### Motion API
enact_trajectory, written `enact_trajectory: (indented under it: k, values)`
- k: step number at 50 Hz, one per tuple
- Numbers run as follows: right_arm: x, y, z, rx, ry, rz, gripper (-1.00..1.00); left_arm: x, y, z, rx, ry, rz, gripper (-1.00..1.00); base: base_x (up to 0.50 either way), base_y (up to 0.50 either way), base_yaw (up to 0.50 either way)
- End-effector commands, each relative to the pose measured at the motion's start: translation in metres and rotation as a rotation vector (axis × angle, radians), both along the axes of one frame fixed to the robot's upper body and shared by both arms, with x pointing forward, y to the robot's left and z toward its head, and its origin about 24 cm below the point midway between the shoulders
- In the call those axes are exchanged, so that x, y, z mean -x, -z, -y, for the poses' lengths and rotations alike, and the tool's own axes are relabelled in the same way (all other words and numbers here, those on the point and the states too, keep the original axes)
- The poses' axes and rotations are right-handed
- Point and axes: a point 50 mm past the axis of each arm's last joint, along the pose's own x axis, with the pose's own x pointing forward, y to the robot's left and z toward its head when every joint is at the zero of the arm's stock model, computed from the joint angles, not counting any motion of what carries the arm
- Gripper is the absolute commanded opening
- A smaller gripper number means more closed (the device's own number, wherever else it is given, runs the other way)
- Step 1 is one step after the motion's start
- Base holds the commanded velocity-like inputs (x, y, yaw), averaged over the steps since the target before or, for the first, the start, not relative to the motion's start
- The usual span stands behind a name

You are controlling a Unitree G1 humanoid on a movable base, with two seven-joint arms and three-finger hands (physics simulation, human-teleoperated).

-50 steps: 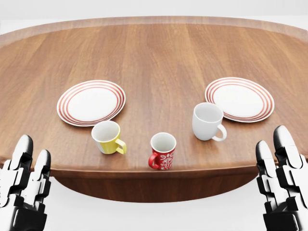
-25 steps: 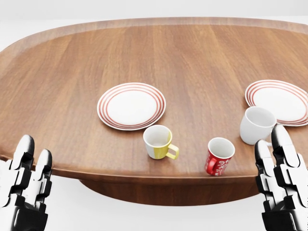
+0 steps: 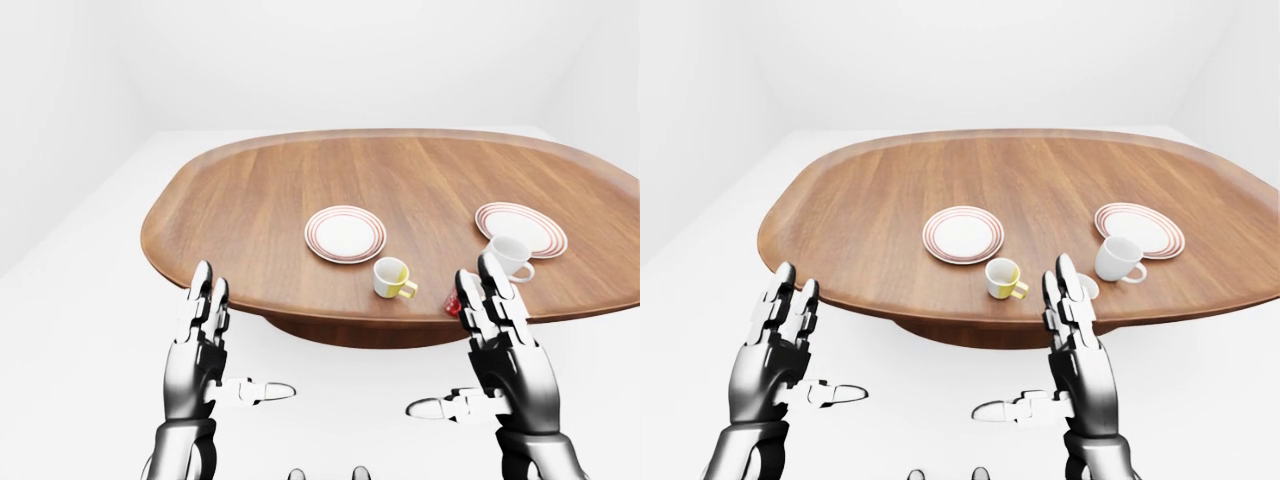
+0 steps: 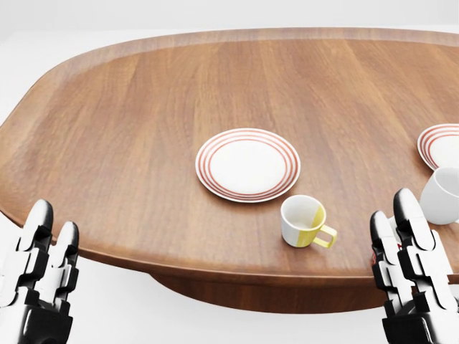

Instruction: Put the red mug on the left plate.

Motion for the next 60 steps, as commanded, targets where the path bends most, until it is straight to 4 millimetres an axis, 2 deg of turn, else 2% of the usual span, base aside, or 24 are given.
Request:
enact_trajectory:
  k: [1,7,15,31,33,60]
  values:
    - [-0.003,0.003,-0.002,-0.012,-0.028,-0.007,1.0,-0.002,0.0,0.001,0.002,0.005,0.001,1.0,0.0,0.0,0.0]
    - [-0.004,0.003,-0.003,0.006,-0.03,-0.008,1.0,-0.003,0.0,0.001,-0.002,0.005,0.003,1.0,0.04,0.03,0.0]
    - [-0.007,0.002,-0.012,0.025,-0.064,-0.001,1.0,-0.004,0.001,0.002,-0.004,0.002,0.0,1.0,0.5,0.12,0.0]
    - [-0.007,0.002,-0.008,0.018,-0.051,-0.002,1.0,-0.005,0.002,0.001,0.0,0.002,-0.004,1.0,0.5,0.03,0.0]
    - [-0.009,0.003,-0.004,0.044,0.017,-0.008,1.0,-0.005,0.002,0.001,0.0,0.001,-0.004,1.0,0.5,0.03,0.0]
    - [-0.008,0.004,-0.009,0.042,-0.014,-0.013,1.0,-0.005,0.001,0.001,-0.002,0.0,0.004,1.0,0.5,0.02,0.0]
